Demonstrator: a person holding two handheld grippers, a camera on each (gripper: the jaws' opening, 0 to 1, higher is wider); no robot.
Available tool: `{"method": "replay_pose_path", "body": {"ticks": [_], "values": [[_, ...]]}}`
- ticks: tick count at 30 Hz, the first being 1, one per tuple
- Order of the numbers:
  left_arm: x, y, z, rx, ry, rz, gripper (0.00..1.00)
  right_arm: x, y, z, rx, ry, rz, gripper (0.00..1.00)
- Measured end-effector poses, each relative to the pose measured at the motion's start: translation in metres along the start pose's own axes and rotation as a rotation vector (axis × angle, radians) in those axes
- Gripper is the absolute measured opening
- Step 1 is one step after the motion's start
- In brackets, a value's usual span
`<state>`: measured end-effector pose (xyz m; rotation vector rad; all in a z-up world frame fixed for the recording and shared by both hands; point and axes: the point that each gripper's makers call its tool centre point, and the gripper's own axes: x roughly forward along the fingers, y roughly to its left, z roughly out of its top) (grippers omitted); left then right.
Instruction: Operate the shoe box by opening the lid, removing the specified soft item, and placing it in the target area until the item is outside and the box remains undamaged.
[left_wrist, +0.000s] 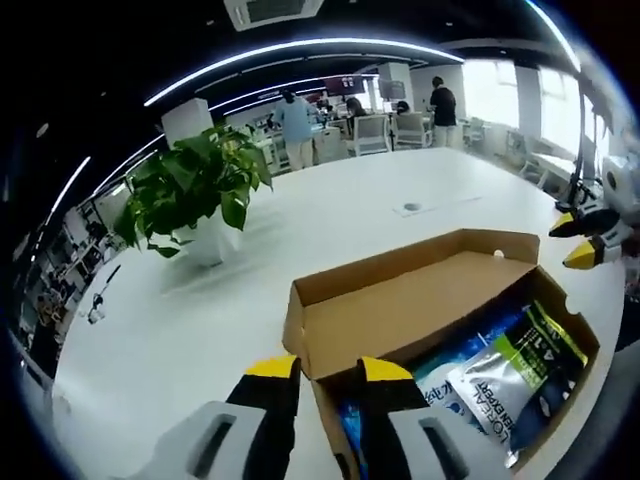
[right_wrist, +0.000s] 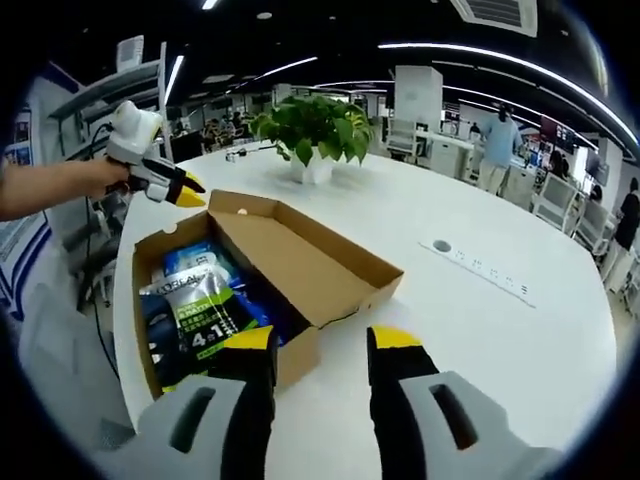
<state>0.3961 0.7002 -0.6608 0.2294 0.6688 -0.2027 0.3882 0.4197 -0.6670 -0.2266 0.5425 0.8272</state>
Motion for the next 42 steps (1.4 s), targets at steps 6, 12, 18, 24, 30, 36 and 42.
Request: {"method": "replay_pose_path", "body": {"ticks": [6, 12, 18, 24, 30, 36, 42], "values": [[-0.011, -0.019, -0.006, -0.01, 0.012, -0.044, 0.27, -0.012, 0.013, -0.001, -0.001, -0.005, 0.012, 0.39], [-0.022, -0.043, -0.018, -0.03, 0.043, -0.107, 0.28, -0.023, 0.027, -0.005, -0.003, -0.003, 0.027, 0.43], [-0.027, -0.061, -0.032, -0.016, 0.076, -0.141, 0.28, -0.032, 0.039, -0.012, -0.037, 0.007, 0.034, 0.44], [-0.027, -0.079, -0.044, -0.054, 0.115, -0.199, 0.27, -0.038, 0.05, -0.017, -0.002, 0.006, 0.048, 0.45], [-0.023, -0.098, -0.059, -0.131, 0.185, -0.286, 0.27, -0.041, 0.061, -0.023, 0.026, 0.014, 0.065, 0.45], [-0.019, -0.106, -0.067, -0.166, 0.223, -0.319, 0.26, -0.041, 0.067, -0.031, 0.041, 0.017, 0.066, 0.45], [-0.018, -0.118, -0.074, -0.267, 0.27, -0.385, 0.25, -0.043, 0.075, -0.035, 0.065, 0.019, 0.075, 0.45]]}}
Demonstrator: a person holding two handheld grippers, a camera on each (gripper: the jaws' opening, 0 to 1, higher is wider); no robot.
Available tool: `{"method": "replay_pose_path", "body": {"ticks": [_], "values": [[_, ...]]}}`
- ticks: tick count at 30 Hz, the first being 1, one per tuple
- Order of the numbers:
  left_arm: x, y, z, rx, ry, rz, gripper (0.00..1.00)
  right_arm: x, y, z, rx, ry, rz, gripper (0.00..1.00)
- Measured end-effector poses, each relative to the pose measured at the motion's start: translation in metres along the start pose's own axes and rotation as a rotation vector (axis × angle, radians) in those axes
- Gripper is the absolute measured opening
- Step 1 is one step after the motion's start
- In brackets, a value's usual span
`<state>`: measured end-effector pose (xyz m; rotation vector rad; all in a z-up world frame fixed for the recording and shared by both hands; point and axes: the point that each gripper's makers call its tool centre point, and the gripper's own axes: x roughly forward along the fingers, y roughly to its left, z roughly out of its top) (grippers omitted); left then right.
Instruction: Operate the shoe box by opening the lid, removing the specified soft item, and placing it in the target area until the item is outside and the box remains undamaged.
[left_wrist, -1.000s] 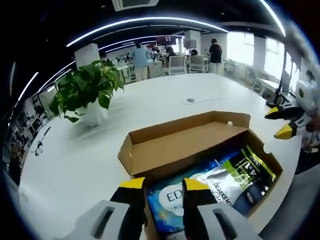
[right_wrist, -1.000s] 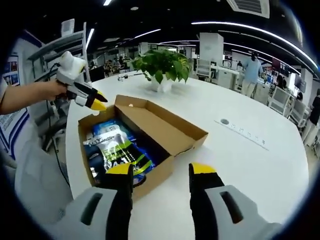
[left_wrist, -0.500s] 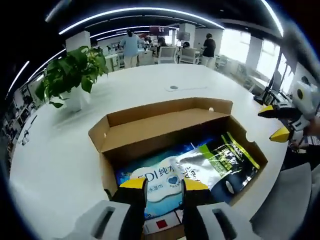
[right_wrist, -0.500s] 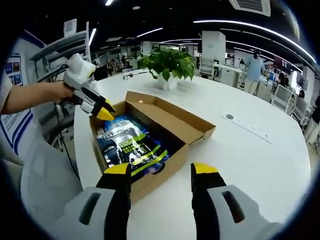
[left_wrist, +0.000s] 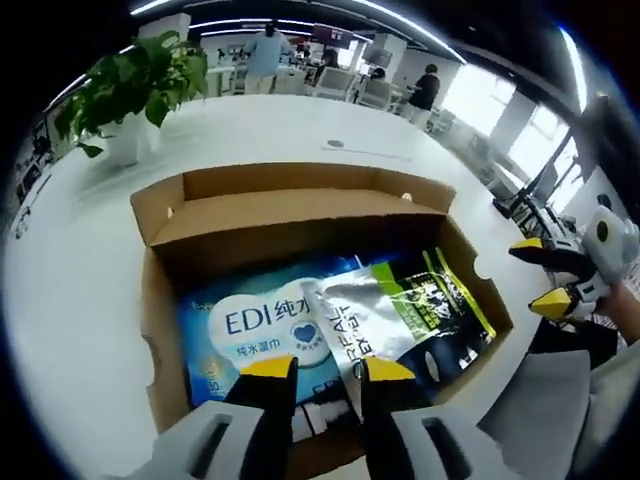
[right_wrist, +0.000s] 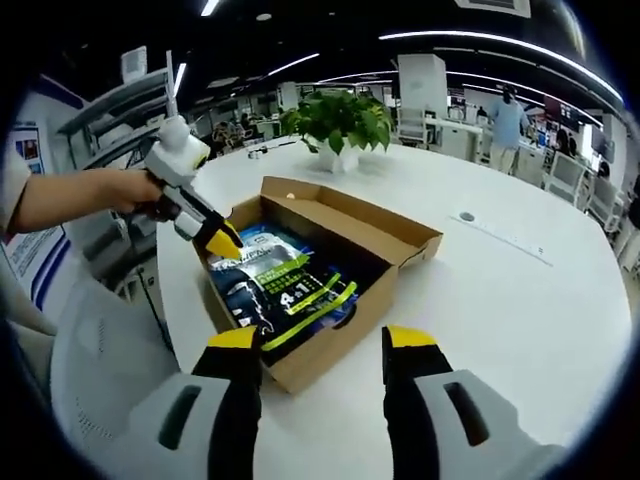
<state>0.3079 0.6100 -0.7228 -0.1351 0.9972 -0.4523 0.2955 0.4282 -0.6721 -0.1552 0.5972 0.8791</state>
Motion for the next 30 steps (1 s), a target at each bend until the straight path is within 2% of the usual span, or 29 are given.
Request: {"method": "replay_pose_path", "body": {"ticks": [5, 8, 13, 17, 23, 27, 30], "values": [[0.006, -0.003, -0.002, -0.093, 0.007, -0.037, 0.2, 0.0, 0.009, -0.004, 0.01, 0.005, 0.013, 0.44], [0.008, -0.009, -0.001, -0.176, 0.001, -0.092, 0.13, 0.001, 0.013, -0.005, 0.01, 0.007, 0.022, 0.44], [0.008, -0.009, -0.002, -0.21, -0.008, -0.119, 0.05, 0.006, 0.021, -0.003, 0.024, 0.012, 0.047, 0.43], [0.007, -0.013, -0.002, -0.197, -0.002, -0.14, 0.01, 0.012, 0.024, 0.001, 0.032, 0.014, 0.06, 0.42], [0.004, -0.013, -0.002, -0.149, -0.006, -0.135, 0.0, 0.022, 0.029, 0.007, 0.046, 0.019, 0.081, 0.41], [0.0, -0.006, -0.001, -0.111, -0.012, -0.118, 0.0, 0.032, 0.029, 0.008, 0.045, 0.034, 0.087, 0.4], [-0.005, -0.002, 0.001, -0.094, -0.021, -0.115, 0.0, 0.04, 0.033, 0.008, 0.064, 0.054, 0.112, 0.35]]}}
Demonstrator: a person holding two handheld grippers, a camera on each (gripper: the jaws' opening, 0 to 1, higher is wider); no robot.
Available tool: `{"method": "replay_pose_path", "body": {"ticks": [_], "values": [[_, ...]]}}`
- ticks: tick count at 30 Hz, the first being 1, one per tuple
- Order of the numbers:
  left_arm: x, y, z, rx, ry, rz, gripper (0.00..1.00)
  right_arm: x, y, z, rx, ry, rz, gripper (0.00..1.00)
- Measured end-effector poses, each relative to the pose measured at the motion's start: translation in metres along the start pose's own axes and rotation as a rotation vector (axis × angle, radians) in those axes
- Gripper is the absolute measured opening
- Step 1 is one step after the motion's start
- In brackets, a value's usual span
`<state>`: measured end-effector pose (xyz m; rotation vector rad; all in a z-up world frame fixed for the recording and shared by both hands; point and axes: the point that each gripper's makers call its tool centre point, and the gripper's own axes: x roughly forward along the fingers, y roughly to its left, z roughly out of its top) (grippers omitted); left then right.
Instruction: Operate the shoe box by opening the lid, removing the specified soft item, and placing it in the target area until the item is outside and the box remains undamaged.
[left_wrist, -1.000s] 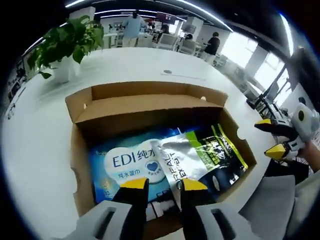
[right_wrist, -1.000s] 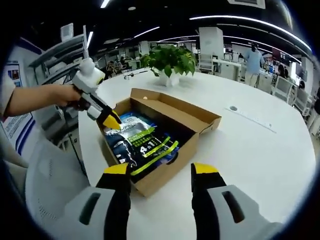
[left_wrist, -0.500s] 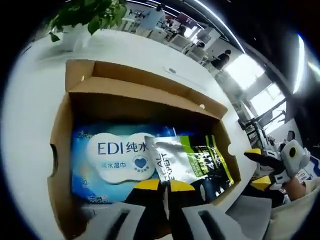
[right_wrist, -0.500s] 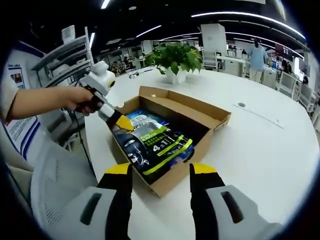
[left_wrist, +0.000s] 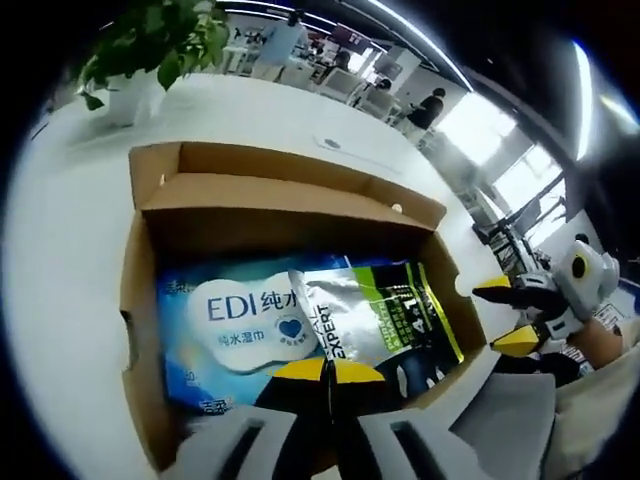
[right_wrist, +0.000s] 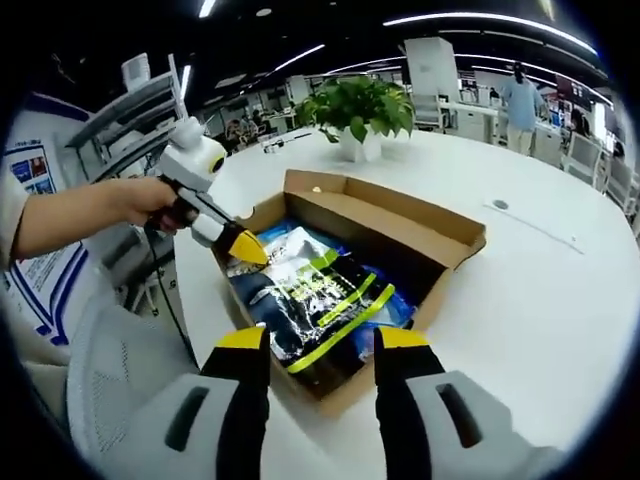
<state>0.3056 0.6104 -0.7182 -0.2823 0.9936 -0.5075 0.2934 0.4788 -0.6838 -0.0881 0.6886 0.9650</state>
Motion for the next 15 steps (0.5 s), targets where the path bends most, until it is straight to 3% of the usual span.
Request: {"method": "replay_pose_path", "body": {"ticks": [12, 15], "values": [[-0.017, 0.005, 0.01, 0.048, -0.052, 0.014, 0.0, 0.025, 0.008, -0.001, 0.002, 0.062, 0.034, 0.33], [-0.022, 0.005, 0.012, 0.056, -0.061, 0.019, 0.0, 0.03, 0.012, -0.007, 0.006, 0.11, 0.049, 0.33]]}}
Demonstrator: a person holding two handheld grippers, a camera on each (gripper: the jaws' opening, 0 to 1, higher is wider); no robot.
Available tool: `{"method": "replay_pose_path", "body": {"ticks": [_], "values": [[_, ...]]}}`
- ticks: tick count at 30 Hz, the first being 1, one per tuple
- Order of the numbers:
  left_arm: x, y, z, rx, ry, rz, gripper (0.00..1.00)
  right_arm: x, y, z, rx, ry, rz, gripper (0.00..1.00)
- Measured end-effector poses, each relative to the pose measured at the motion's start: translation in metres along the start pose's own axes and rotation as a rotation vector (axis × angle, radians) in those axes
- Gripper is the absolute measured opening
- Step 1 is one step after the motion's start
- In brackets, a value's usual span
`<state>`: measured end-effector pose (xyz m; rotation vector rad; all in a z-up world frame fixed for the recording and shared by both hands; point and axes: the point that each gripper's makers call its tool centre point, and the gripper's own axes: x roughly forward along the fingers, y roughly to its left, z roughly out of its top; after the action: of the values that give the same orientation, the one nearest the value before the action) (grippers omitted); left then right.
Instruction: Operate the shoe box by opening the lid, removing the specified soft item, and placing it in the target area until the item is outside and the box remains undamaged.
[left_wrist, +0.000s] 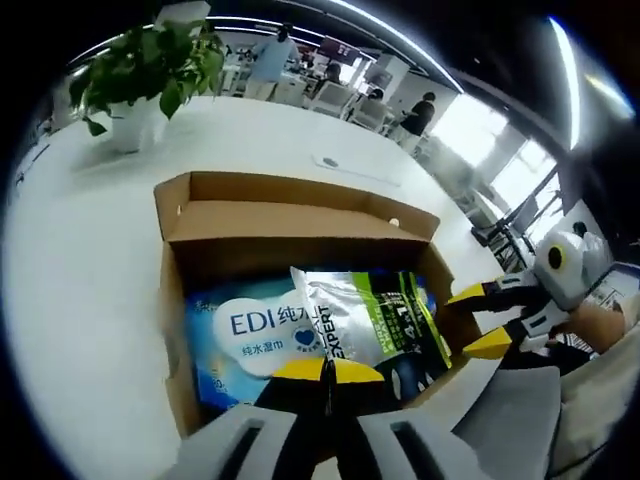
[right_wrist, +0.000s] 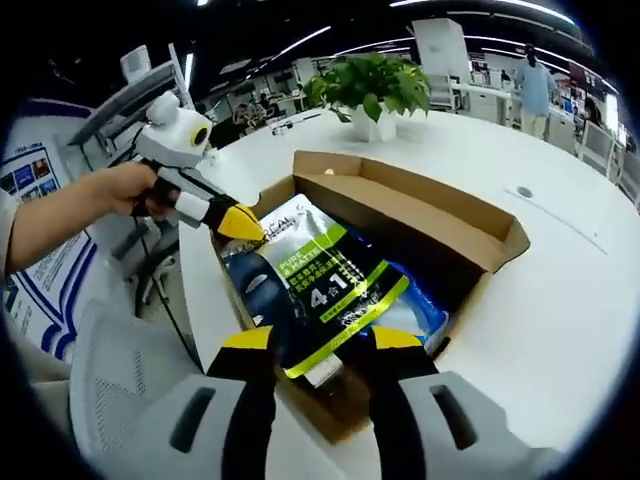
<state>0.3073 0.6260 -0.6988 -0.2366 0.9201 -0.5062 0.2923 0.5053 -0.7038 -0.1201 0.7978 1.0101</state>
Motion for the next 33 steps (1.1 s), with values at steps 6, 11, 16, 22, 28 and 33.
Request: {"method": "replay_pose_path", "body": {"ticks": [6, 11, 16, 22, 28, 33], "values": [[-0.006, 0.001, 0.003, 0.017, -0.016, 0.005, 0.0, 0.009, 0.0, 0.001, 0.04, 0.03, 0.013, 0.32], [-0.008, 0.0, 0.006, 0.036, -0.028, 0.006, 0.0, 0.019, -0.006, -0.004, 0.066, 0.089, 0.005, 0.31], [-0.009, -0.002, 0.009, 0.056, -0.044, 0.003, 0.0, 0.022, -0.008, -0.003, 0.092, 0.086, 0.009, 0.26], [-0.01, -0.004, 0.009, 0.072, -0.05, 0.005, 0.0, 0.023, -0.004, -0.006, 0.152, 0.102, 0.01, 0.21], [-0.009, -0.005, 0.009, 0.078, -0.053, 0.014, 0.0, 0.026, 0.004, -0.014, 0.131, 0.107, 0.005, 0.11], [-0.01, -0.007, 0.01, 0.076, -0.062, 0.011, 0.0, 0.023, 0.003, -0.01, 0.115, 0.089, -0.007, 0.05]]}}
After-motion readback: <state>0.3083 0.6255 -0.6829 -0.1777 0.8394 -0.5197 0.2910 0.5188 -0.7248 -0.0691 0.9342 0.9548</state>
